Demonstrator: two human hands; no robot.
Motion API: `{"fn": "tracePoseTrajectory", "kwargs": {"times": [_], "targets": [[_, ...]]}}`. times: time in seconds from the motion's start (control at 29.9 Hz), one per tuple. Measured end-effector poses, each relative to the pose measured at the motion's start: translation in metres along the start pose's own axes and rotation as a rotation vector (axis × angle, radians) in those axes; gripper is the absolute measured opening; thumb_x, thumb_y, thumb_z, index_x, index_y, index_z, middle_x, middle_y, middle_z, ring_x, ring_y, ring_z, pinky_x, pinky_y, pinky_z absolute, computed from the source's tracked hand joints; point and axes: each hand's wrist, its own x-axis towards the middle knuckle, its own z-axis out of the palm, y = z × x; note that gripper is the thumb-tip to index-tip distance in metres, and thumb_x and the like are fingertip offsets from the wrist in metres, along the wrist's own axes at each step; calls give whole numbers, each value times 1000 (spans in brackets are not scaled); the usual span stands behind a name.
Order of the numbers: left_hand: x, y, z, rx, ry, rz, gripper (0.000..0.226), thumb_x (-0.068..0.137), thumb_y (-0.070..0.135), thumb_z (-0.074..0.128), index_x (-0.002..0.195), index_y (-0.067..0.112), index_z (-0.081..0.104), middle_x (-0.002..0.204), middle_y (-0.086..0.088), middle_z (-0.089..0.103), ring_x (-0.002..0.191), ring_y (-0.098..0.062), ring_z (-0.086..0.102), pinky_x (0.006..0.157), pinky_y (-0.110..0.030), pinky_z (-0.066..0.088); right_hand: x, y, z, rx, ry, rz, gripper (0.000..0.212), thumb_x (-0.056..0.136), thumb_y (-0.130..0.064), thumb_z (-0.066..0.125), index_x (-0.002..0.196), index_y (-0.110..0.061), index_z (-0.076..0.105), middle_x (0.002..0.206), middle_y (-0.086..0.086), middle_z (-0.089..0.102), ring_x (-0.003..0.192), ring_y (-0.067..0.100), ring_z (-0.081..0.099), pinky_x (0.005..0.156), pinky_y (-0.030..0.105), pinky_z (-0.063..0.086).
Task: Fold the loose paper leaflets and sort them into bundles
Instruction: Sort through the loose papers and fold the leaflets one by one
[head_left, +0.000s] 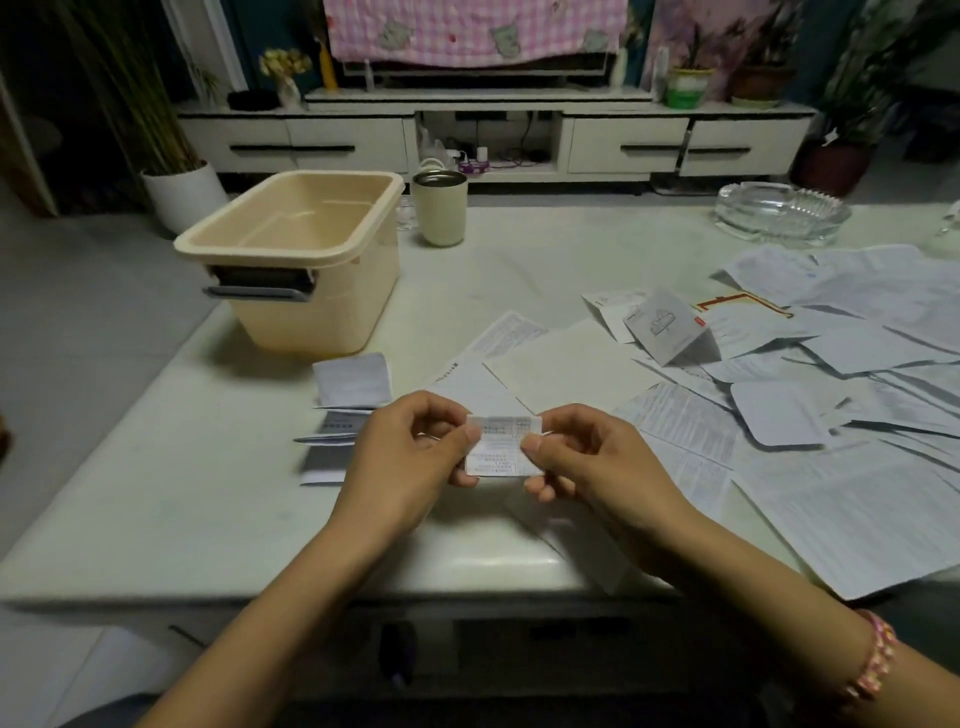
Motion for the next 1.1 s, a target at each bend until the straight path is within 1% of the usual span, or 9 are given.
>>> {"fn": "tracePoseTrajectory", "kwargs": {"times": [0.17, 0.3, 0.4, 0.54, 0.6, 0.7, 0.9, 1.0, 1.1], "targets": [[-14, -13, -36, 9, 94, -26, 12, 90, 10, 57, 79, 11, 62, 65, -6, 62, 44, -7, 54, 43, -19, 46, 0, 3, 21, -20, 7, 0, 14, 88, 0, 57, 101, 8, 58, 81, 23, 62, 49, 14, 57, 53, 19, 52], [-17, -28, -75, 274, 372, 138, 11, 90, 13, 57, 83, 21, 61, 74, 6, 64, 65, -12, 59, 59, -21, 44, 12, -6, 43, 54, 53, 7, 14, 87, 4, 57, 101, 3, 57, 72, 19, 59, 47, 14, 58, 52, 20, 52], [-20, -37, -95, 388, 440, 188, 11, 91, 10, 55, 95, 16, 63, 92, 1, 63, 76, -5, 56, 64, -15, 41, 22, -10, 70, 92, 47, 10, 17, 87, 3, 58, 103, -1, 54, 65, 11, 56, 45, 14, 58, 52, 22, 52], [-23, -43, -102, 475, 416, 293, 16, 91, 7, 55, 102, 13, 64, 100, 4, 58, 81, -1, 54, 66, -3, 38, 36, -2, 105, 6, 31, 30, 18, 86, 0, 59, 102, -3, 53, 56, 7, 59, 44, 15, 57, 50, 24, 50], [-22, -46, -102, 522, 388, 350, 18, 91, 10, 55, 106, 12, 65, 103, 5, 57, 90, -9, 56, 77, -11, 41, 42, 10, 113, -240, 74, -4, 17, 83, -6, 60, 98, -8, 54, 55, 4, 62, 46, 13, 58, 52, 23, 49], [-20, -54, -103, 641, 280, 400, 26, 85, 24, 53, 104, 13, 67, 104, 5, 59, 99, -13, 51, 85, -19, 38, 46, 26, 118, -593, 149, -96, 18, 82, -17, 60, 97, -16, 52, 82, 7, 64, 72, 16, 60, 56, 21, 42], [-24, -71, -95, 948, -6, 392, 38, 81, 39, 42, 90, 18, 72, 94, 3, 68, 86, -21, 64, 70, -32, 50, 48, 29, 123, -796, 99, -170, 25, 84, -23, 59, 106, -16, 50, 93, -2, 54, 88, 15, 50, 69, 27, 34], [-28, -62, -88, 994, -32, 342, 55, 87, 45, 27, 112, 18, 67, 120, 1, 62, 111, -20, 58, 87, -31, 45, 48, 23, 116, -752, 66, -151, 22, 87, -22, 57, 107, -15, 52, 85, -4, 53, 82, 12, 48, 67, 24, 32], [-26, -65, -86, 1033, -56, 343, 49, 99, 43, 26, 142, 20, 39, 151, 5, 30, 139, -11, 25, 108, -21, 22, 42, 14, 99, -788, 37, -180, 18, 89, -22, 56, 106, -16, 55, 71, -10, 51, 69, 7, 47, 62, 21, 30]]}}
